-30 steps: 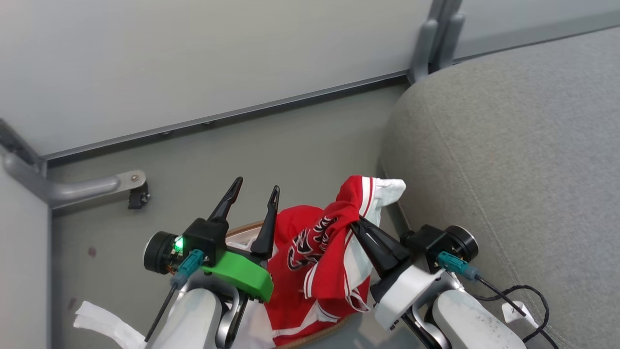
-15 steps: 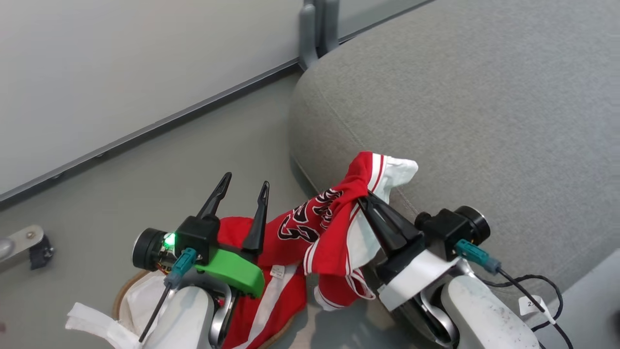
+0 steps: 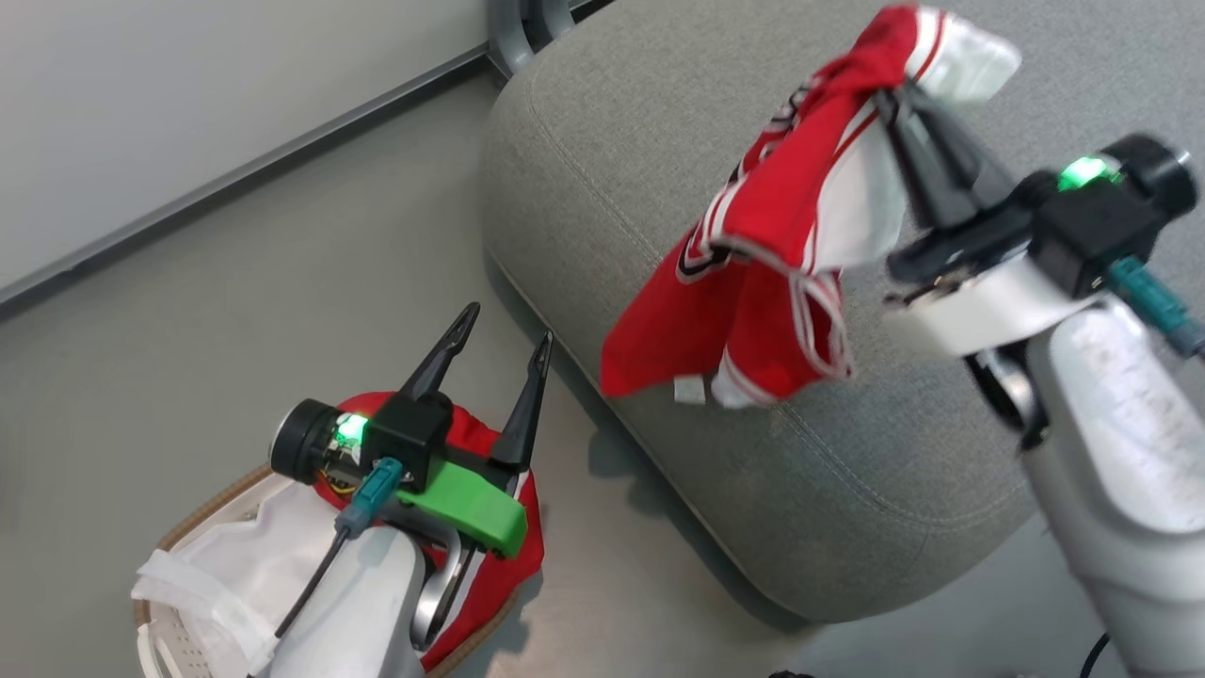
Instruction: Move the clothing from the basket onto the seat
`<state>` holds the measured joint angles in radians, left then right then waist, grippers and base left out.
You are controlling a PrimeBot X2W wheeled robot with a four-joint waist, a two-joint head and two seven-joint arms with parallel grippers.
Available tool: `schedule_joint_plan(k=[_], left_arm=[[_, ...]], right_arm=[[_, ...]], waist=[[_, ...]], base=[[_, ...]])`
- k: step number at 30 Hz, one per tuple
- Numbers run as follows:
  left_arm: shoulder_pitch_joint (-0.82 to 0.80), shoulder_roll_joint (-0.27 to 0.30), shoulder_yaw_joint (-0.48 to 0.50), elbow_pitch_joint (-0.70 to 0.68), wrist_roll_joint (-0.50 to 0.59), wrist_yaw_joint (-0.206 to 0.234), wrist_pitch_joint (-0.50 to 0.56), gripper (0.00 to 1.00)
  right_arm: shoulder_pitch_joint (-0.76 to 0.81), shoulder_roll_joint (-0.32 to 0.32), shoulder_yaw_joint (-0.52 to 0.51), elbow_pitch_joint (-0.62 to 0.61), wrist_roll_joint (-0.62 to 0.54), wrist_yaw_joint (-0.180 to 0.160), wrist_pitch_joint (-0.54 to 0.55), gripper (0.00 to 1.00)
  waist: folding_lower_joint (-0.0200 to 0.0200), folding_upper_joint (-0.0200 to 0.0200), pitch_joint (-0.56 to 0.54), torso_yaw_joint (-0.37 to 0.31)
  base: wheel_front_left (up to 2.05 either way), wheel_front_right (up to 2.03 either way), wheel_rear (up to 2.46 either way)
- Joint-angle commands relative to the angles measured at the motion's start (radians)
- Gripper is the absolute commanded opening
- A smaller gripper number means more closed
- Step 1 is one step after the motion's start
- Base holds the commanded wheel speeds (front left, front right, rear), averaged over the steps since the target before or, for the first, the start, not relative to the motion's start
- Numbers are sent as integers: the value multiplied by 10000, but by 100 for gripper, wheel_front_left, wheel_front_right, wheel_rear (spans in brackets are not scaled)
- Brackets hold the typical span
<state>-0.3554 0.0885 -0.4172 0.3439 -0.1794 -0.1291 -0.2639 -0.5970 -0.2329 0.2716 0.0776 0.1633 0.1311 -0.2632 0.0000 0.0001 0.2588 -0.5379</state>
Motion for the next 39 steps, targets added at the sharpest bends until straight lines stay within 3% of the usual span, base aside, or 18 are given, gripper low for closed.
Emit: schedule_joint_plan(k=[1,14,20,31,39], left_arm=[[-194,200,17,-79,2,-23,-9,100],[-1421,798,-793,-609,61,-24,-9,100],[-2135,903,-1374,-623,-147,-24,-9,100],[-2828,1052,-1863,-571,-398,-25,-9,100],[-2595,976,-1780,-518,-536,-25,-9,100]], right_arm=[[-488,-148,-208,-57,-140,-7,-21,0],[-4228,-1422,-2042,1312,-1341,-7,-13,0],[-4862,-1388,-2889,2551,-1838,-10,-14,0],[-3817,-395,-4961,4785,-2476,-11,-13,0],[-2345,104,-6409,5919,-2880,-10,-14,0]], waist=[[0,-1,476,-87],[0,-1,2268,357],[0,-1,3102,824],[0,-1,4079,1648],[0,-1,3709,1684]], base=[[0,0,0],[0,0,0],[0,0,0],[0,0,0],[0,0,0]])
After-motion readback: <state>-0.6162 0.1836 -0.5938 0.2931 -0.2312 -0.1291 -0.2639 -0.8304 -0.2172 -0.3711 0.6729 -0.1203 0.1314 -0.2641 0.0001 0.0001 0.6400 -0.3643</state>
